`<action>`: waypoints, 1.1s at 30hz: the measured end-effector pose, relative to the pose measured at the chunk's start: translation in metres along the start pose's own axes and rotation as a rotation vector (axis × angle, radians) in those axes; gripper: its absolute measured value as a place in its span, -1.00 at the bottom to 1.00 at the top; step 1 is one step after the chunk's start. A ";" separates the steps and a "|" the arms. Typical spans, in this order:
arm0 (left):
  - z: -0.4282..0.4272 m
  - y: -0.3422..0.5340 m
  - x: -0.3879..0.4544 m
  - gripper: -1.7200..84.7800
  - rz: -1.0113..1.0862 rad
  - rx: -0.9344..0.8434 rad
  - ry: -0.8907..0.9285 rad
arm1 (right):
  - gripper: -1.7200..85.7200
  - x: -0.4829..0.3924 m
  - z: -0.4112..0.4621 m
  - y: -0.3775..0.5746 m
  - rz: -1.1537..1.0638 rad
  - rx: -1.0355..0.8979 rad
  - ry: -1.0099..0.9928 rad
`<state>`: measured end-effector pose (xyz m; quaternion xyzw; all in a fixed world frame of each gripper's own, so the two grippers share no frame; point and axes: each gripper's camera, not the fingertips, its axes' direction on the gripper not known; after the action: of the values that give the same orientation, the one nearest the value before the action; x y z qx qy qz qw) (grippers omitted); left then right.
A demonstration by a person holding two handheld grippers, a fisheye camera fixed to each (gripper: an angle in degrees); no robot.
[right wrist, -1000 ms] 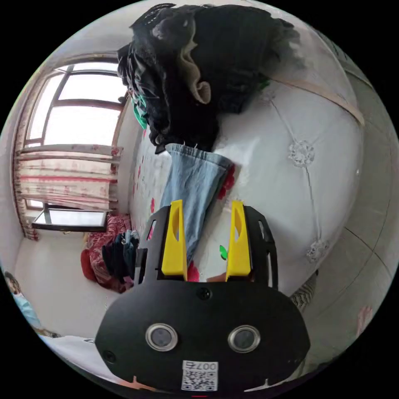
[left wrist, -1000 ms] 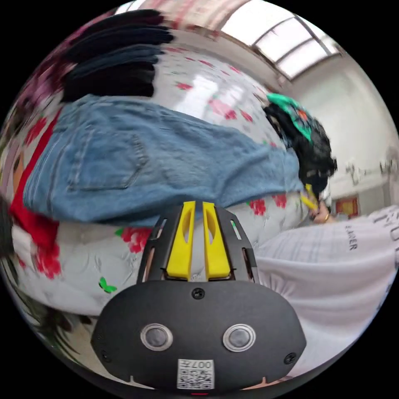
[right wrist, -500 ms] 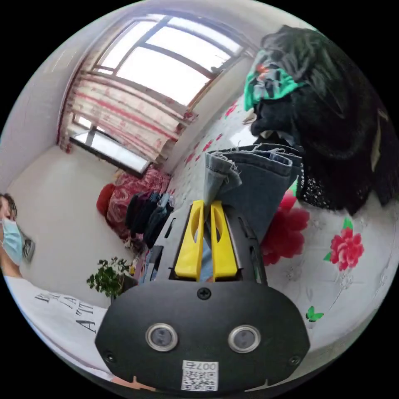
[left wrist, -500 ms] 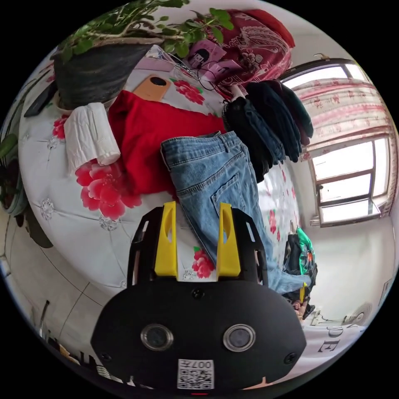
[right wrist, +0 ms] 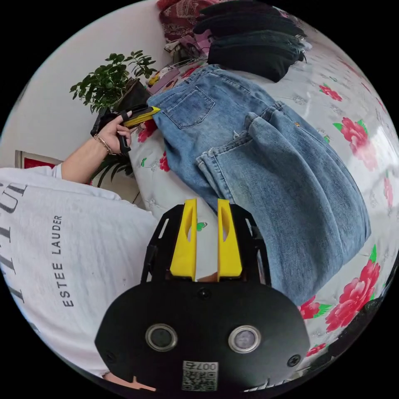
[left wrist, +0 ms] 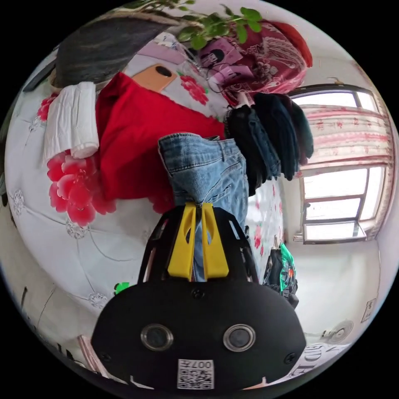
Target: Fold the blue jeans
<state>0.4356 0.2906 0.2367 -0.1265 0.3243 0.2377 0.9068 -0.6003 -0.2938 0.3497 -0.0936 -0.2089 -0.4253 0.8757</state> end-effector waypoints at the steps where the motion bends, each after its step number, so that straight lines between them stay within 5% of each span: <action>1: -0.003 0.002 0.004 -0.97 0.022 0.010 0.006 | -0.85 0.003 -0.006 0.004 0.025 0.014 0.018; 4: -0.021 0.012 0.040 -0.97 0.183 0.044 0.040 | -0.83 0.024 -0.030 0.020 0.148 0.105 0.001; 8: -0.028 0.029 0.144 -0.98 0.621 0.031 0.090 | -0.81 0.058 -0.061 0.059 0.344 0.308 -0.137; 13: -0.015 0.078 0.263 -0.98 1.125 -0.023 0.135 | -0.81 0.070 -0.089 0.104 0.463 0.462 -0.072; 16: -0.019 0.069 0.258 -0.97 1.044 0.026 0.075 | -0.81 0.072 -0.098 0.118 0.496 0.478 -0.039; 23: -0.050 -0.011 0.099 -0.90 0.349 -0.012 -0.340 | -0.81 0.093 -0.106 0.123 0.516 0.440 0.071; 28: -0.027 0.056 0.166 -0.86 0.717 -0.110 -0.325 | -0.82 0.123 -0.124 0.093 0.409 0.403 0.145; 33: 0.069 0.196 0.306 -0.79 1.357 -0.518 0.043 | -0.81 0.151 -0.121 0.047 0.241 0.248 0.144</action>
<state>0.5780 0.5916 0.0758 -0.1130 0.2822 0.8145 0.4941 -0.4453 -0.4124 0.3093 0.0213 -0.1835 -0.2940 0.9378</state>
